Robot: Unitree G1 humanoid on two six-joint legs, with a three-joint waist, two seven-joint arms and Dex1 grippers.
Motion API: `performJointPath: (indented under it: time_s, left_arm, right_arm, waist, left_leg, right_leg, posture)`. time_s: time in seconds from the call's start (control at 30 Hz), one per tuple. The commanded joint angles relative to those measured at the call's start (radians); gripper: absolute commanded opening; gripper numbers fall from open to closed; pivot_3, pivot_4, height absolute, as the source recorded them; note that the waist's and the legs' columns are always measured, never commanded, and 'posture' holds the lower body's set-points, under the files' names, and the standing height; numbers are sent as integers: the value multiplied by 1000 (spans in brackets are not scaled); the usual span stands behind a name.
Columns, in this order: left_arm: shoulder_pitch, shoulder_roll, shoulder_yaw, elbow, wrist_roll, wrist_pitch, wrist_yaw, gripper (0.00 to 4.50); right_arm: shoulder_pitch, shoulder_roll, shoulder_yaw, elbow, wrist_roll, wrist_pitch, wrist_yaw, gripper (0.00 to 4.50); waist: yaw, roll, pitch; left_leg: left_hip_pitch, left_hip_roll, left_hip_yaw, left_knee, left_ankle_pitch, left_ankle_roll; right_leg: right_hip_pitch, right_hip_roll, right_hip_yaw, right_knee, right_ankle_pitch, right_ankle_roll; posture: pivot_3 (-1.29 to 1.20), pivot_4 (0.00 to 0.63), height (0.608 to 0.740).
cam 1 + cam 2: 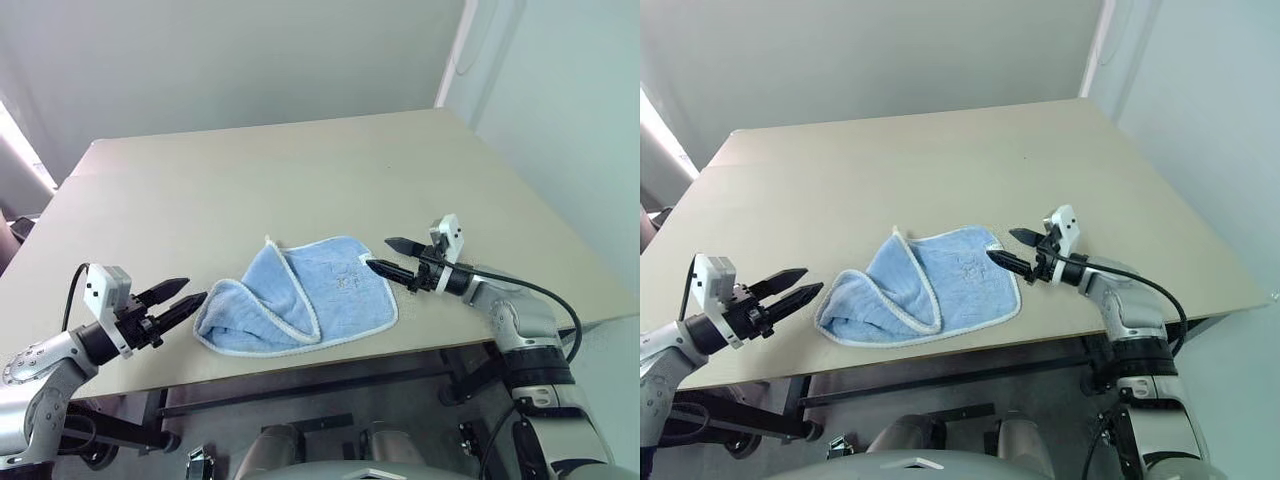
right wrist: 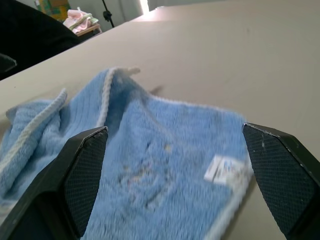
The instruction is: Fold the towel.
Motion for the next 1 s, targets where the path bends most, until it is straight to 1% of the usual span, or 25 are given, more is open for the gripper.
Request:
performJointPath:
  time_s: [0.03, 0.17, 0.27, 0.33, 0.47, 0.63, 0.77, 0.87, 1.0]
  left_arm:
    - [-26, 4, -4, -9, 8, -18, -6, 2740]
    - [-40, 0, -14, 5, 20, -26, -9, 2740]
    - [-29, -9, -7, -11, 9, -17, -1, 2740]
    - [-14, -18, -12, -22, 18, -24, 5, 2740]
    - [14, -33, -13, -68, 9, -12, 21, 2740]
    - [26, -43, -17, -78, 22, -21, 37, 2740]
    - [27, -56, -30, -93, 28, -23, 53, 2740]
    - [30, -62, -31, -96, 32, -24, 55, 2740]
    - [31, -61, -31, -96, 36, -25, 56, 2740]
  right_arm:
    - [-31, -10, 3, 18, -9, -18, 0, 4493]
    - [-65, -3, 18, 60, -31, 0, -23, 4493]
    - [-116, 23, 42, 79, -43, 60, -64, 4493]
    - [-169, 37, 67, 135, -61, 112, -79, 4493]
    - [-279, 79, 67, 276, -87, 117, -129, 4493]
    - [-439, 153, 103, 576, -204, -11, -242, 4493]
    - [-529, 198, 116, 818, -285, -129, -321, 4493]
    - [-554, 214, 148, 906, -348, -180, -336, 4493]
    - [-560, 224, 156, 943, -383, -202, -324, 4493]
  waist:
    - [1, 0, 0]
    - [-2, 0, 0]
    - [-8, 0, 0]
    - [-10, 0, 0]
    - [-6, 0, 0]
    - [-6, 0, 0]
    - [-9, 0, 0]
    - [-11, 0, -1]
    - [-13, 0, -1]
  left_leg:
    - [0, 0, 0, 0, 0, 0]
    - [0, 0, 0, 1, 0, 0]
    - [0, 0, 0, 0, 0, 0]
    - [1, 0, 1, 0, 0, 1]
    - [1, 0, 1, 0, 1, 1]
    - [1, 0, 0, 1, 1, 0]
    - [2, 0, 0, 0, 1, 0]
    - [2, 0, 1, 0, 1, 0]
    - [7, 0, 1, 0, 2, -1]
  right_leg:
    - [0, 0, 0, 0, 0, 0]
    - [0, 0, 0, 0, 0, 0]
    - [0, 0, 0, 0, 0, 0]
    - [0, 1, 1, 1, 1, 0]
    - [-1, 1, 1, 1, 1, 0]
    - [-1, 1, 1, 1, 1, -1]
    - [-2, 2, 1, 1, 1, 0]
    - [-1, 3, 1, 1, 2, 0]
    - [4, 3, 2, 4, 1, -1]
  posture:
    - [0, 0, 740]
    - [0, 0, 740]
    - [0, 0, 740]
    - [0, 0, 740]
    - [0, 0, 740]
    - [0, 0, 740]
    - [0, 0, 740]
    - [0, 0, 740]
    - [0, 0, 740]
